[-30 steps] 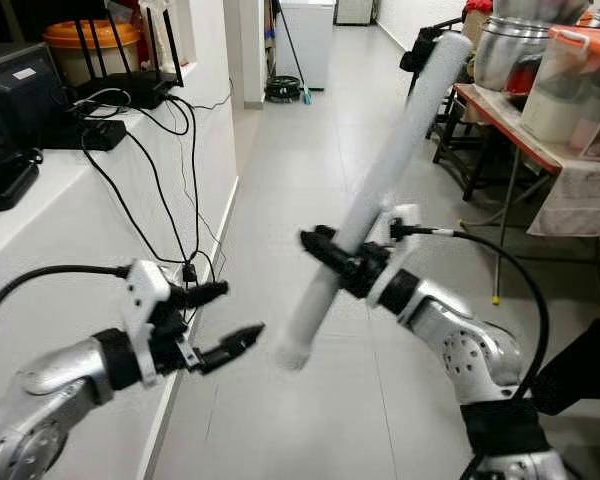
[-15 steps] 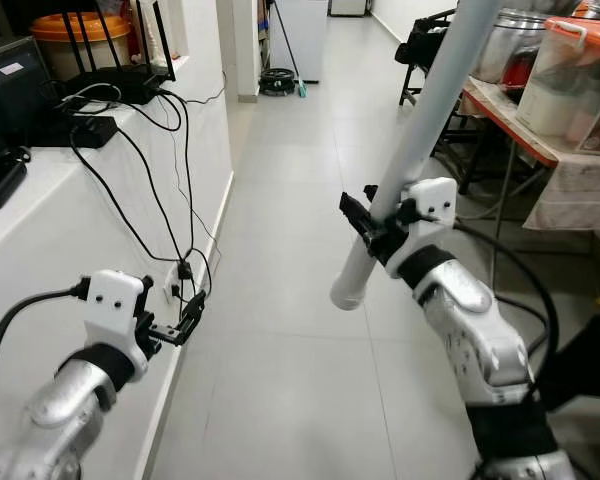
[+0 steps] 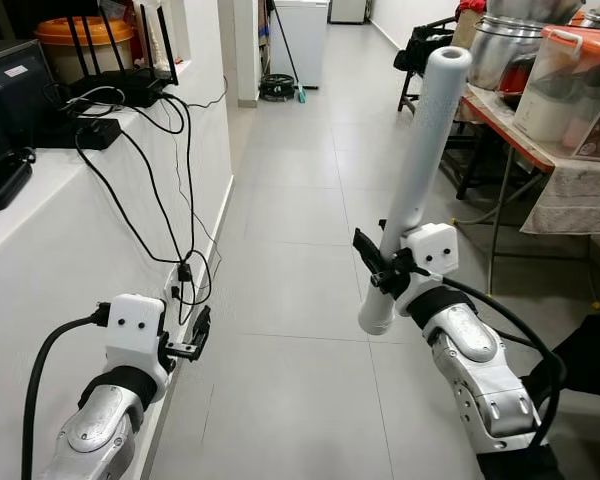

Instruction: Building children table

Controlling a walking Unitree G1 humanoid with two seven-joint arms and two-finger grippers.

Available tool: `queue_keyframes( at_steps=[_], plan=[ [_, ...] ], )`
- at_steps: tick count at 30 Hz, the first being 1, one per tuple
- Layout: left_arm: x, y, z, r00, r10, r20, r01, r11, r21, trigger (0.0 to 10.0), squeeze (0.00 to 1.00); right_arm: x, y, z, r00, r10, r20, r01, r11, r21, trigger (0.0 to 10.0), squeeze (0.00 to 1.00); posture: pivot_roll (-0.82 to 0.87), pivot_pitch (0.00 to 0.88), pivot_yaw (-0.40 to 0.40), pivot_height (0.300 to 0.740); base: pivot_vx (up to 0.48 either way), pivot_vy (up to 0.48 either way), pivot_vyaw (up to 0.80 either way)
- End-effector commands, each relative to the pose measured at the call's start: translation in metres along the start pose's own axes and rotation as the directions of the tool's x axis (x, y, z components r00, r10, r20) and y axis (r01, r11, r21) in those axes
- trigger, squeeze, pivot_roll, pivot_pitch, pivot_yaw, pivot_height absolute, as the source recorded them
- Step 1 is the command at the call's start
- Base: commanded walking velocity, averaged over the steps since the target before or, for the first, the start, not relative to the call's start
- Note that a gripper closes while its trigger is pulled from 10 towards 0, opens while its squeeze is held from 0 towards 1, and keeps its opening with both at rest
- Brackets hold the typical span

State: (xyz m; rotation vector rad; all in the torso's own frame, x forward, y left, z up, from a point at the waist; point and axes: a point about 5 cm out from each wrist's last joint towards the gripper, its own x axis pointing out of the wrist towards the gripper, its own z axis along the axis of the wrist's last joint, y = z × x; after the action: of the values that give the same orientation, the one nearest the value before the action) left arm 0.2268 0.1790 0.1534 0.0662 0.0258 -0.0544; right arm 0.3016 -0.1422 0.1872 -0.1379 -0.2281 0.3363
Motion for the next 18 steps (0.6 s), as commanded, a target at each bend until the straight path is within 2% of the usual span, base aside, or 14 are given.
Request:
queue_keyframes(
  at_steps=[1,8,12,18],
  plan=[
    [0.000,-0.003,-0.002,1.000,0.005,-0.005,-0.005,1.000,0.009,10.0,0.00,-0.001,0.000,-0.002,1.000,-0.010,0.002,0.010,1.000,-0.009,10.0,0.00,0.10,0.000,-0.063,0.740,0.000,0.000,0.00],
    [0.001,-0.009,-0.001,0.999,-0.031,0.012,0.031,0.999,-0.015,10.0,0.00,-0.001,0.004,-0.004,1.000,-0.014,-0.005,0.014,1.000,0.000,10.0,0.00,0.09,0.000,-0.063,0.740,0.000,0.000,0.00],
    [0.008,-0.016,0.001,0.997,-0.068,0.025,0.068,0.998,-0.007,10.0,0.00,0.002,0.002,-0.006,0.999,-0.046,-0.018,0.046,0.999,0.005,10.0,0.00,0.08,0.000,-0.060,0.740,0.000,-0.415,0.00],
    [0.010,-0.018,0.001,0.997,-0.077,0.028,0.077,0.997,-0.005,10.0,0.00,0.003,0.001,-0.004,0.999,-0.051,-0.014,0.051,0.999,-0.002,10.0,0.00,0.08,0.000,-0.059,0.740,0.000,-0.441,0.00]
  ],
)
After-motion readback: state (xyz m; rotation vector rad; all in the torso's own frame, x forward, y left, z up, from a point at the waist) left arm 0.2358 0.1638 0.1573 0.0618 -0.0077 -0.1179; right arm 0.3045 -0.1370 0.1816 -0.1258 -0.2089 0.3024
